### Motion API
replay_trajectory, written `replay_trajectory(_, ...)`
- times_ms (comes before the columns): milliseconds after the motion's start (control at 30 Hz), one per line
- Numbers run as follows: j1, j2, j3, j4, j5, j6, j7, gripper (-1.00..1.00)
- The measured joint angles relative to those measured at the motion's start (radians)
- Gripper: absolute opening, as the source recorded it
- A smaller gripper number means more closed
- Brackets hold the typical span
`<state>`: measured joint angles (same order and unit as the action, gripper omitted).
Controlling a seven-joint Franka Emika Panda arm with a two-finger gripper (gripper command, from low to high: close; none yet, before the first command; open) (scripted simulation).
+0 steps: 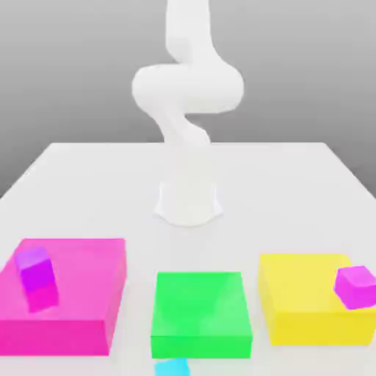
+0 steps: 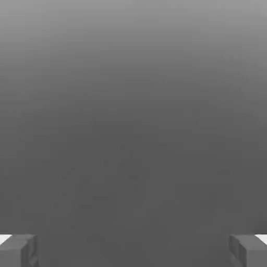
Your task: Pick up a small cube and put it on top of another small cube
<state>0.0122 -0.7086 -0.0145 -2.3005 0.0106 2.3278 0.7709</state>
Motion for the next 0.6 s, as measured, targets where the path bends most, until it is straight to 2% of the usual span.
replay_trajectory(600,0.059,0.659,-0.075,-0.003,0.079,0.200,-0.212,0.00)
